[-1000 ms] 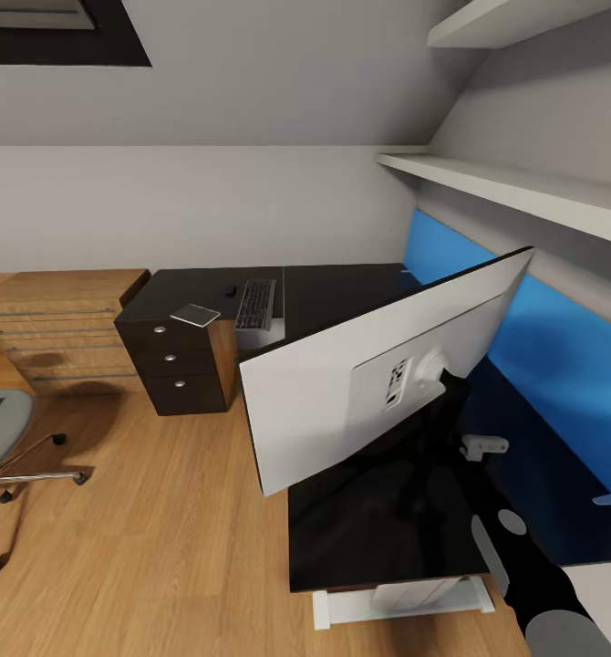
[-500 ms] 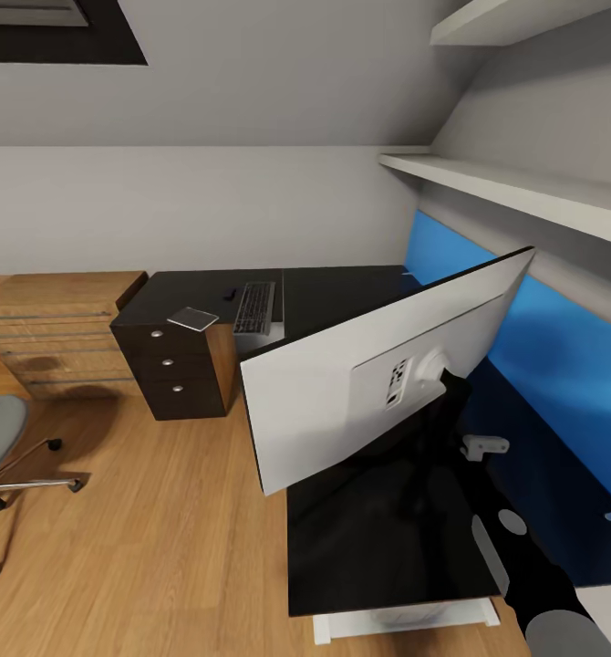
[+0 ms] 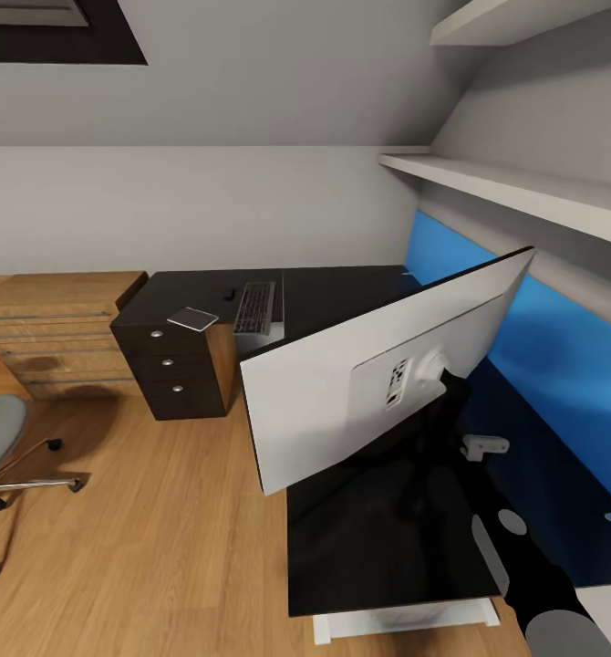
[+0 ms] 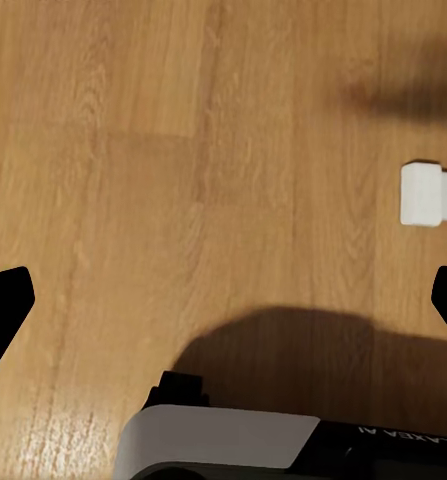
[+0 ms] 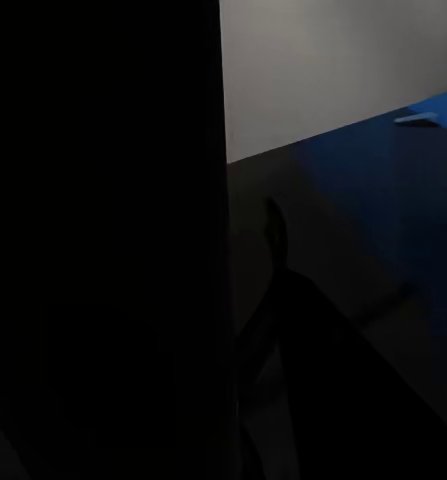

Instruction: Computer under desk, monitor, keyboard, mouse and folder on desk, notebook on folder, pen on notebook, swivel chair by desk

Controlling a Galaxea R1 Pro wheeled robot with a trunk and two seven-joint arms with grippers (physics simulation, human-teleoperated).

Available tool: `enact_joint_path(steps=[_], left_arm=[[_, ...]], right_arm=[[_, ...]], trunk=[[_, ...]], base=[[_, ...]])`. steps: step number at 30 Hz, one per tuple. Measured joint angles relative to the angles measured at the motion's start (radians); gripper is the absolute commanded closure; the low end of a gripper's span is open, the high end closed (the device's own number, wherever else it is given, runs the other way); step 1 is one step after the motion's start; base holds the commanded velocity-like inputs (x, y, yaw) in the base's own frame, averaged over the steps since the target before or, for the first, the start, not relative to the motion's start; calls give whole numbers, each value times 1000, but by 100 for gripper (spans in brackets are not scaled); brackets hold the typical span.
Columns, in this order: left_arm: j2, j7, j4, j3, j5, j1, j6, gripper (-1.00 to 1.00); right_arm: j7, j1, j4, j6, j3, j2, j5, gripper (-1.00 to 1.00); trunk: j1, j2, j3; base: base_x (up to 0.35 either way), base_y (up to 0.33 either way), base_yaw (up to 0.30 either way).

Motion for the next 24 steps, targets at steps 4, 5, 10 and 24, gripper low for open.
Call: enact_joint_path(steps=[4, 5, 10, 24], left_arm=[[0, 0, 0, 0, 0, 0, 0, -100], [0, 0, 0, 0, 0, 0, 0, -100], [0, 0, 0, 0, 0, 0, 0, -100], [0, 0, 0, 0, 0, 0, 0, -100]], right_arm=[[6, 0, 10, 1, -1, 0, 5, 100], [9, 0, 13, 0, -1, 0, 7, 100], [12, 0, 7, 0, -1, 0, 3, 100], [9, 0, 21, 0, -1, 0, 13, 100]], trunk=[[-7, 0, 0], [-9, 0, 0], [-4, 0, 0], [-15, 0, 0]], base=[[129, -30, 0], [97, -24, 0], [40, -10, 0], [75, -1, 0]])
